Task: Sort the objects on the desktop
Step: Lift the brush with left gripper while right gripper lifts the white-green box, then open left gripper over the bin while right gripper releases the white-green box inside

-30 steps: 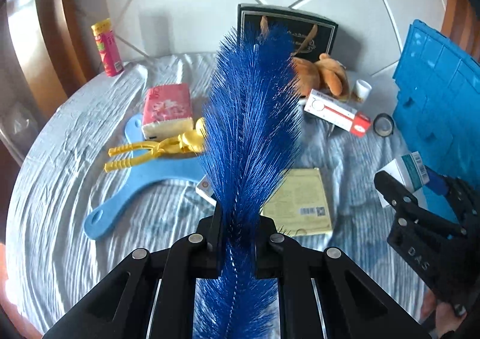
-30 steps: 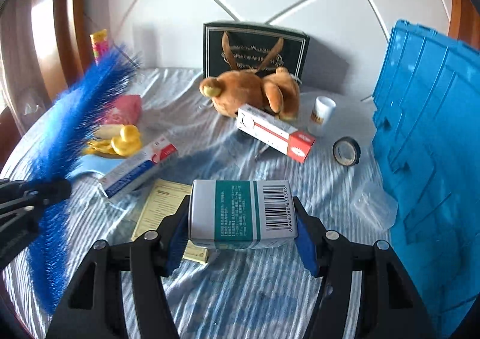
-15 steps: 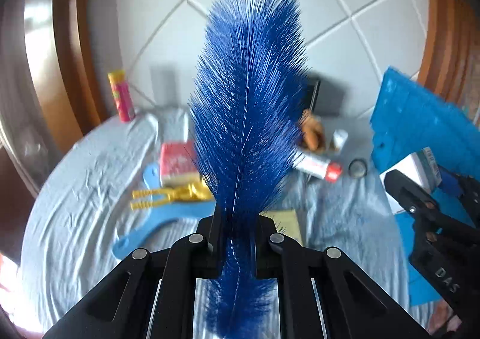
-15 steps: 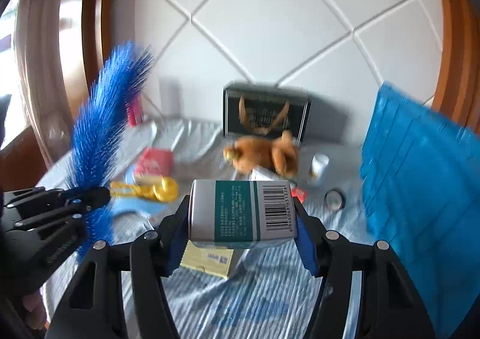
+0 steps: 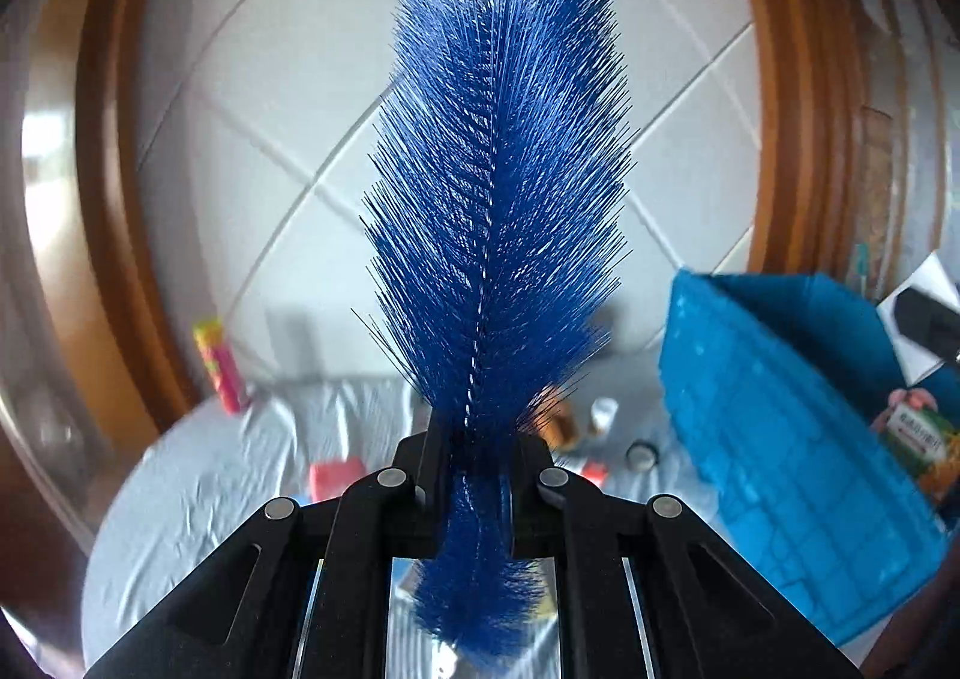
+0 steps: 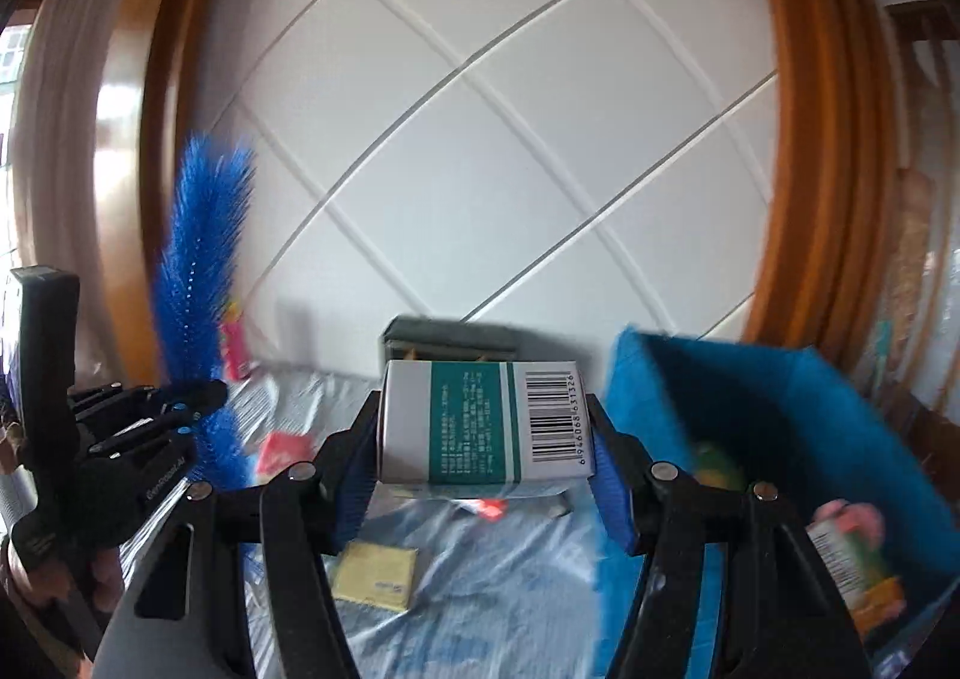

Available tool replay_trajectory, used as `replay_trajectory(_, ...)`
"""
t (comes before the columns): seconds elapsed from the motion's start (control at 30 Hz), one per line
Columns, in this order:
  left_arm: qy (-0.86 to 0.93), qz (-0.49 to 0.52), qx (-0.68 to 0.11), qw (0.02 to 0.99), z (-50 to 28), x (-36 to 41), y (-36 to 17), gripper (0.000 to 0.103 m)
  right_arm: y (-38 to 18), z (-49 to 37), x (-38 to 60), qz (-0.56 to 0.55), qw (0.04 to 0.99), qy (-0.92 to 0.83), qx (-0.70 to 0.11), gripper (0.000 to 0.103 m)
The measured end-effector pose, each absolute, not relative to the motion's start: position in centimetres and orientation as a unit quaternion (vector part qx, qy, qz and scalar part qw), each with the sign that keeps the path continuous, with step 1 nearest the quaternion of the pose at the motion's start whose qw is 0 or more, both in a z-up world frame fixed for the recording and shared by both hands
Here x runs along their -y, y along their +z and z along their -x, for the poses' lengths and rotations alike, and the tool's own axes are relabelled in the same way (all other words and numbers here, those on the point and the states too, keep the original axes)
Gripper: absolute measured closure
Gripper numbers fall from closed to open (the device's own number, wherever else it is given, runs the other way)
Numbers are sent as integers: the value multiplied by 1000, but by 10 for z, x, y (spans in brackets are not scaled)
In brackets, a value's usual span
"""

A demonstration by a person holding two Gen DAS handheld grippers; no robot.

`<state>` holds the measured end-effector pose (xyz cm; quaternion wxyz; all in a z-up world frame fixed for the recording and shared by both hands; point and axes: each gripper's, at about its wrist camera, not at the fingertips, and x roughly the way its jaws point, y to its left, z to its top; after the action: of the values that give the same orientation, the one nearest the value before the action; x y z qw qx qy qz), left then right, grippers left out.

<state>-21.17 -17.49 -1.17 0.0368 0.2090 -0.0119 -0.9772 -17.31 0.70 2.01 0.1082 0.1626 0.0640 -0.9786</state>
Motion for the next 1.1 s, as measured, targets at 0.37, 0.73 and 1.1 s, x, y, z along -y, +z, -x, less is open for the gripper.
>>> replay_trajectory(0.37, -986, -154, 35, -57, 272, 12, 136, 91, 121, 175, -171, -142, 2, -988, -56, 42)
replay_trajectory(0.73, -974, -208, 6, -90, 379, -175, 194, 91, 146, 260, -359, -206, -26, -976, -69, 42)
replay_trajectory(1.1, -933, -347, 78, -51, 422, -247, 21, 91, 16, 348, -419, -387, 44, -919, -61, 42)
